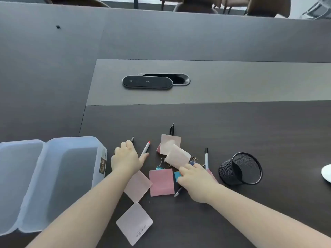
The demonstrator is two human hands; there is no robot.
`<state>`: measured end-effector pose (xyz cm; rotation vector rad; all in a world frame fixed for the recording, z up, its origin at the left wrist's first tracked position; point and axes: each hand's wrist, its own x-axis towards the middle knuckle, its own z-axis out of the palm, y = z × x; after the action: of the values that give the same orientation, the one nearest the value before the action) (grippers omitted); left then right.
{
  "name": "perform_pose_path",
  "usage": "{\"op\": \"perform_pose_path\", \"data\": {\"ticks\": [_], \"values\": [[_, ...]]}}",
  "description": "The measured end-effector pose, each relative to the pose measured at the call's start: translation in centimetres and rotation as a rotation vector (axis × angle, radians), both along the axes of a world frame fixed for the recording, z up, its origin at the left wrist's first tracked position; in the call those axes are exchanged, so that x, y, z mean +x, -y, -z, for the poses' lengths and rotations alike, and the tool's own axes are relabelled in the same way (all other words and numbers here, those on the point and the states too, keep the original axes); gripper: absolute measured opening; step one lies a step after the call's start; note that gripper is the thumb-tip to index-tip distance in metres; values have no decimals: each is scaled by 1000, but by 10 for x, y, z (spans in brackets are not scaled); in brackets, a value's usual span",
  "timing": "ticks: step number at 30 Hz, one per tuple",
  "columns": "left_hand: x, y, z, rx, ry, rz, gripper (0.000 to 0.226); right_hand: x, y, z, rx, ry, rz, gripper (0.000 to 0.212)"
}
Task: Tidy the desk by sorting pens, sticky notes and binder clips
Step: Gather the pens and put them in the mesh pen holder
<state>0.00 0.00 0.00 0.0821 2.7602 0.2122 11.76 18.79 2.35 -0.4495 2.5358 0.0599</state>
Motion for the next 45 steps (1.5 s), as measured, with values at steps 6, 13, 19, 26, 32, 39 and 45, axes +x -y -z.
{"op": "perform_pose_path", "data": {"ticks": [6, 13, 19, 26, 32, 39, 45], "values": [[-10, -10, 2, 33, 17, 3, 33, 3, -8, 25, 0, -118, -82, 35], [-21, -6, 16, 99, 40, -80, 22, -18, -14, -6, -657, -390, 711, 10], [-24, -16, 16, 310, 18, -115, 20, -51, -36, -4, -637, -408, 1463, 24], [-36, -44, 13, 432, 124, -122, 41, -45, -34, 13, -304, -42, 1583, 40], [-47, -63, 7, 396, 102, -42, 19, -43, -30, 16, -295, -85, 1449, 13], [-73, -104, 0, 330, 148, -38, 28, -42, -33, 11, -470, -131, 1541, 10], [-70, -130, 3, 227, 255, -16, 33, -28, -30, 20, -569, 12, 1562, 8]]}}
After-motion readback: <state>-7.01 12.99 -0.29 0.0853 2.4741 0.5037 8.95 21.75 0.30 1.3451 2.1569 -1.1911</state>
